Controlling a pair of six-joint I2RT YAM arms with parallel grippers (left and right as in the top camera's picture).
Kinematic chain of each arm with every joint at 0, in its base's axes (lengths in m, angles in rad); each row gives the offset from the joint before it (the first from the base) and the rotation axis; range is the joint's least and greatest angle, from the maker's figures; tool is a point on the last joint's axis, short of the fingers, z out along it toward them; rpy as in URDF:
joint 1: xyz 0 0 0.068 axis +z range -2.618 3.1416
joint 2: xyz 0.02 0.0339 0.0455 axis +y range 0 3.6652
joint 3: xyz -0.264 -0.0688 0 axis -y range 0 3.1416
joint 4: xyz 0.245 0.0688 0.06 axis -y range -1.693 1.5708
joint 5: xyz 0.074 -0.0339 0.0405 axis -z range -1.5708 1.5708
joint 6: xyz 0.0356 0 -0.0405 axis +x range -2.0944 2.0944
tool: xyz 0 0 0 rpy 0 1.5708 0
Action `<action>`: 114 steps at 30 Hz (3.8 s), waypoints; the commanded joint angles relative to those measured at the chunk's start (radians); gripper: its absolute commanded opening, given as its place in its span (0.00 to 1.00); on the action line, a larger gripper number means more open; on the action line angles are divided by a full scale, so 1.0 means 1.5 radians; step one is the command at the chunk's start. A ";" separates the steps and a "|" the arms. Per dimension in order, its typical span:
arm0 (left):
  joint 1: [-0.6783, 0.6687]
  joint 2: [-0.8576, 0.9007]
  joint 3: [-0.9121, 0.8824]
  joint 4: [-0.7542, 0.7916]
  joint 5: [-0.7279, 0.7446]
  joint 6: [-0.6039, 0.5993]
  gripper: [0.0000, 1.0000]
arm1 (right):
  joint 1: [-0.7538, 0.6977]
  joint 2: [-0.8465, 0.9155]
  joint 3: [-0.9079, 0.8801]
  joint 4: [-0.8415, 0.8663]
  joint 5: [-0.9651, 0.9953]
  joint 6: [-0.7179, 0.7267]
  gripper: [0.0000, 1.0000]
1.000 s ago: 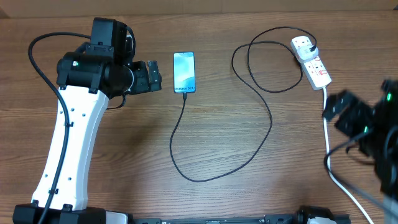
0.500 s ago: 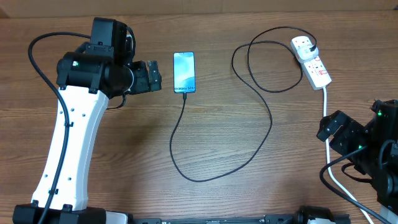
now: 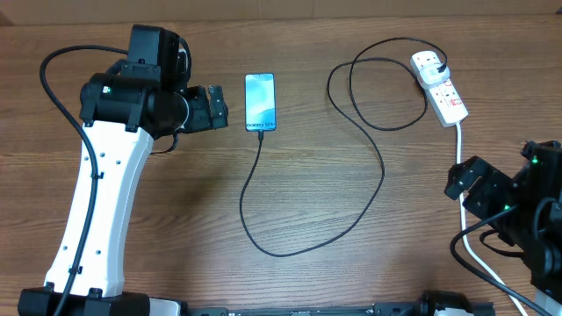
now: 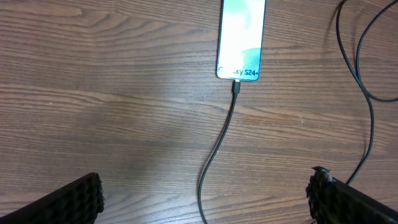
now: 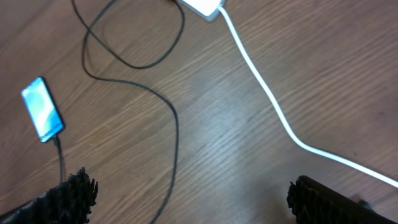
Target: Plug charger to phone and switch on socket
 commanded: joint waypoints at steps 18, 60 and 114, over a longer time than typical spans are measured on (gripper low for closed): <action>-0.001 0.003 -0.001 0.003 0.000 -0.002 1.00 | 0.073 -0.390 -0.494 0.421 -0.022 -0.085 1.00; -0.001 0.003 -0.001 0.003 0.000 -0.002 1.00 | 0.109 -0.627 -0.907 1.021 0.001 -0.139 1.00; -0.001 0.003 -0.001 0.003 0.000 -0.002 1.00 | 0.109 -0.627 -0.926 0.942 -0.017 -0.357 1.00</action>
